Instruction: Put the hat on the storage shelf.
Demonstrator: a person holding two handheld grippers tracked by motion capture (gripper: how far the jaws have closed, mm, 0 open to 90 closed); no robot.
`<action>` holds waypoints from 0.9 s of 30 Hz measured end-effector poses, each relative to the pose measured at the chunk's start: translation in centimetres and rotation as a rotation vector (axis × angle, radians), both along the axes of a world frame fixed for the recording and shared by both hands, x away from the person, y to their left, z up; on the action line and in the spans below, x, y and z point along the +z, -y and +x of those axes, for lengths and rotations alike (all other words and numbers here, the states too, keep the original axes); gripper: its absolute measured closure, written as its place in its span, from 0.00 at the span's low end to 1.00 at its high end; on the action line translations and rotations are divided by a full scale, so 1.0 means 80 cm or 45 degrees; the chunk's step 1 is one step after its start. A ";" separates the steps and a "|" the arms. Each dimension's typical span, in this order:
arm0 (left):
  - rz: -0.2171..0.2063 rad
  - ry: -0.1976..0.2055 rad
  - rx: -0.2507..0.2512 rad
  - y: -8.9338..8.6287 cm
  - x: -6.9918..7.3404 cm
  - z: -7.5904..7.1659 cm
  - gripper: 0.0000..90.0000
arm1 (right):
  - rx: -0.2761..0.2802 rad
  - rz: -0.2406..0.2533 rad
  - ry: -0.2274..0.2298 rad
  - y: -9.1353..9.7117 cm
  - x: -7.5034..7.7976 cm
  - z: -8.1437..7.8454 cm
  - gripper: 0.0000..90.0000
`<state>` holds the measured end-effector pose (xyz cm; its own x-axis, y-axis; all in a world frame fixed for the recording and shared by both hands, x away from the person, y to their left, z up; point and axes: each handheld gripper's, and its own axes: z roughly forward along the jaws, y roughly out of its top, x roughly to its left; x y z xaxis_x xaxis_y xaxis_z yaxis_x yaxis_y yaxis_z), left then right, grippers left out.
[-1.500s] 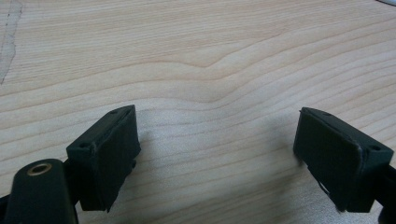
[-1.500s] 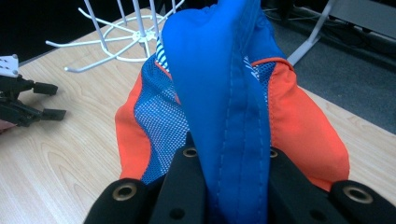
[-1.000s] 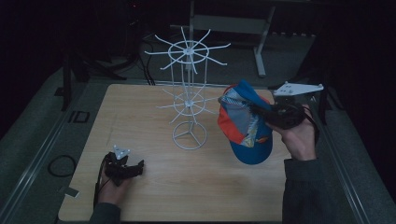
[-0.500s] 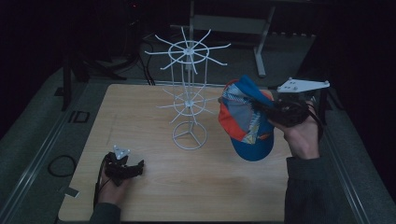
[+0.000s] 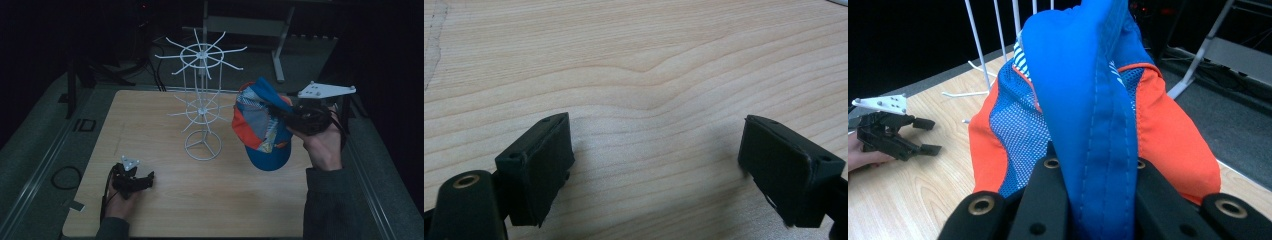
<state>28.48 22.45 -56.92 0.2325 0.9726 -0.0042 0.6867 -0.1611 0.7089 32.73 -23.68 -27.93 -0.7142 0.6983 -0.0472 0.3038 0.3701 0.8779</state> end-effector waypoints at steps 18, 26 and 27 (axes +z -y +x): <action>0.000 -0.002 -0.001 0.000 0.000 0.000 0.16 | 0.031 0.026 0.039 0.005 0.007 -0.018 0.98; 0.000 -0.002 -0.001 0.000 0.000 0.000 0.16 | 0.040 0.040 0.056 0.013 0.014 -0.024 0.98; 0.000 -0.002 -0.001 0.000 0.000 0.000 0.16 | 0.043 0.039 0.059 0.014 0.015 -0.024 0.98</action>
<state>28.48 22.45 -56.91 0.2332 0.9724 -0.0044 0.6876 -0.1617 0.7079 30.78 -24.77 -26.73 -0.7349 0.6755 -0.0600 0.2504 0.3525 0.9017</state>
